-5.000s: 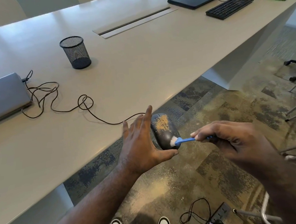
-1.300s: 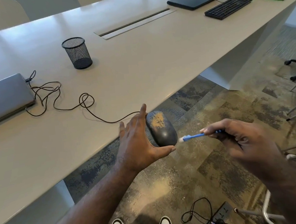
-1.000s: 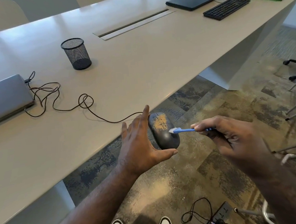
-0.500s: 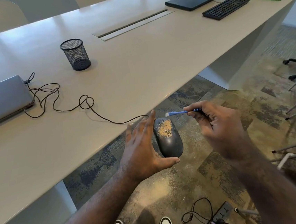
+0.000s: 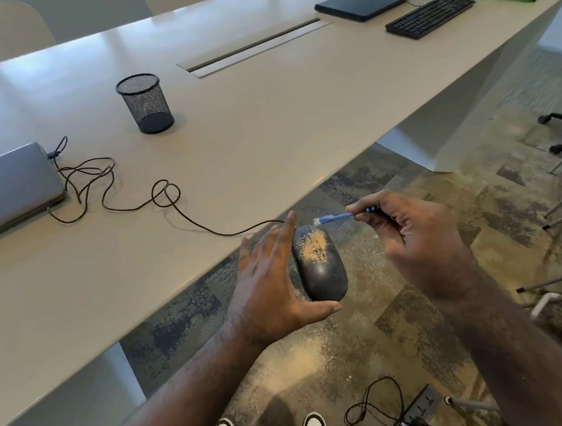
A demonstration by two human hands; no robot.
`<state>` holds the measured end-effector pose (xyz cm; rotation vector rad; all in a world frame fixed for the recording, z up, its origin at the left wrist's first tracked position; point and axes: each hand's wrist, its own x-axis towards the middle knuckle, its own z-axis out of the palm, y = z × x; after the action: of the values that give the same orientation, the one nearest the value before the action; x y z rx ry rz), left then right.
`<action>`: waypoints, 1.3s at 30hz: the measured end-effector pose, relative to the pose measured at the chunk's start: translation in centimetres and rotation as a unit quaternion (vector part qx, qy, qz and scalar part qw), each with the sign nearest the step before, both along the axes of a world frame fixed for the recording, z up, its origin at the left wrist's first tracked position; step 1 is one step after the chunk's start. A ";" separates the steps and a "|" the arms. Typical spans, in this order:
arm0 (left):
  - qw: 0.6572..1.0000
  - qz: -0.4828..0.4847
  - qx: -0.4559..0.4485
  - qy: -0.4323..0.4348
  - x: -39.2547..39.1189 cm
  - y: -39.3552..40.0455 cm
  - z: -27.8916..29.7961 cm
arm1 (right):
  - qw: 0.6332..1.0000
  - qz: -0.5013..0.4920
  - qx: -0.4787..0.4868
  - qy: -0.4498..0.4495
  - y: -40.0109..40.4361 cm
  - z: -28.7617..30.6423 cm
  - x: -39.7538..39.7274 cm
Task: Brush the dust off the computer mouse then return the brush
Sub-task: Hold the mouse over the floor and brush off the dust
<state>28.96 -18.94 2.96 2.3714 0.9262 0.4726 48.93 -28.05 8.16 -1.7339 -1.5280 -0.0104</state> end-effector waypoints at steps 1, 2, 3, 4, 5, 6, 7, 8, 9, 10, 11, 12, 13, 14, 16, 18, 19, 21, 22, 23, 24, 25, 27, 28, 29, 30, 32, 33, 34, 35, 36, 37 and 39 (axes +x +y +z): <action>1.000 -0.001 0.000 -0.002 0.1 0.0 0.0 | 1.000 0.008 -0.009 -0.002 0.0 0.0 -0.1; 1.000 -0.001 0.000 -0.003 0.1 0.0 0.1 | 1.000 0.015 -0.020 -0.004 0.0 0.1 -0.1; 1.000 0.000 0.001 -0.003 0.1 0.0 0.1 | 0.999 0.019 -0.032 -0.006 -0.1 0.1 -0.1; 1.000 0.002 0.000 -0.004 0.0 0.1 0.2 | 0.999 0.020 -0.043 -0.008 -0.2 0.2 0.0; 1.000 0.003 -0.001 -0.004 -0.1 0.1 0.2 | 0.999 0.018 -0.050 -0.011 -0.3 0.3 0.1; 1.000 0.005 -0.003 -0.005 -0.2 0.1 0.2 | 0.998 0.014 -0.052 -0.013 -0.4 0.4 0.3; 1.000 0.006 -0.003 -0.005 -0.3 0.2 0.2 | 0.999 0.009 -0.050 -0.013 -0.6 0.5 0.4; 1.000 0.007 -0.001 -0.004 -0.4 0.2 0.1 | 0.999 0.004 -0.047 -0.009 -0.6 0.6 0.5; 1.000 0.008 0.000 -0.004 -0.4 0.2 0.1 | 0.999 0.002 -0.042 -0.006 -0.7 0.6 0.6; 1.000 0.008 0.000 -0.003 -0.4 0.2 0.1 | 0.999 0.000 -0.037 -0.005 -0.6 0.7 0.6; 1.000 0.008 0.000 -0.003 -0.4 0.2 0.1 | 1.000 -0.001 -0.029 -0.008 -0.5 0.7 0.5; 1.000 0.006 0.001 -0.002 -0.4 0.1 0.1 | 1.000 -0.001 -0.021 -0.010 -0.4 0.7 0.3; 1.000 0.003 0.002 -0.002 -0.3 0.1 0.1 | 1.000 0.001 -0.014 -0.011 -0.2 0.7 0.2; 1.000 0.001 0.004 -0.002 -0.3 0.0 0.1 | 1.000 0.007 -0.010 -0.011 -0.1 0.6 0.0; 1.000 -0.003 0.006 -0.005 -0.2 0.0 0.2 | 0.999 0.023 -0.020 -0.010 0.0 0.5 -0.2; 1.000 -0.002 0.004 -0.006 -0.2 0.0 0.3 | 0.999 0.032 -0.041 -0.012 -0.1 0.4 -0.1; 1.000 -0.002 0.002 -0.006 -0.3 0.1 0.3 | 0.998 0.031 -0.048 -0.014 -0.2 0.4 0.0; 1.000 0.000 0.000 -0.006 -0.4 0.2 0.2 | 0.998 0.023 -0.055 -0.014 -0.4 0.5 0.3; 1.000 0.001 -0.001 -0.006 -0.4 0.2 0.2 | 0.998 0.018 -0.054 -0.010 -0.5 0.6 0.5; 1.000 0.001 -0.002 -0.005 -0.5 0.3 0.2 | 0.999 0.013 -0.049 -0.008 -0.6 0.7 0.6; 1.000 0.001 -0.001 -0.002 -0.4 0.3 0.1 | 0.999 0.008 -0.042 -0.009 -0.6 0.8 0.7; 1.000 0.000 0.001 0.000 -0.4 0.3 0.1 | 0.999 0.005 -0.034 -0.011 -0.6 0.9 0.7; 1.000 -0.005 0.005 0.001 -0.2 0.2 0.1 | 1.000 0.006 -0.016 -0.012 -0.4 1.0 0.5; 1.000 -0.008 0.005 0.001 -0.2 0.1 0.1 | 1.000 0.011 -0.011 -0.011 -0.3 1.0 0.3; 1.000 -0.011 0.005 0.000 -0.1 0.1 0.1 | 1.000 0.018 -0.011 -0.011 -0.2 0.9 0.1; 1.000 -0.013 0.005 0.000 -0.1 0.0 0.2 | 0.999 0.025 -0.017 -0.012 -0.1 0.8 0.0; 1.000 -0.012 0.004 0.000 0.0 0.1 0.3 | 0.999 0.038 -0.037 -0.011 0.0 0.6 -0.1; 1.000 -0.010 0.002 0.001 0.0 0.2 0.4 | 0.998 0.041 -0.046 -0.009 -0.1 0.6 0.0; 1.000 -0.008 0.001 0.002 -0.1 0.2 0.4 | 0.998 0.042 -0.053 -0.008 -0.2 0.6 0.2; 1.000 -0.006 0.001 0.001 -0.1 0.3 0.4 | 0.997 0.040 -0.059 -0.009 -0.4 0.7 0.4; 1.000 -0.004 0.000 0.000 -0.2 0.4 0.4 | 0.997 0.037 -0.062 -0.010 -0.6 0.8 0.6; 1.000 -0.002 -0.001 0.000 -0.3 0.4 0.4 | 0.998 0.033 -0.062 -0.010 -0.7 0.9 0.8; 1.000 0.001 0.000 0.000 -0.3 0.4 0.2 | 0.999 0.023 -0.046 -0.004 -0.8 1.0 1.1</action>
<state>28.64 -18.49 3.20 2.3703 0.9277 0.4721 50.03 -28.81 9.17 -1.7726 -1.5957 0.0774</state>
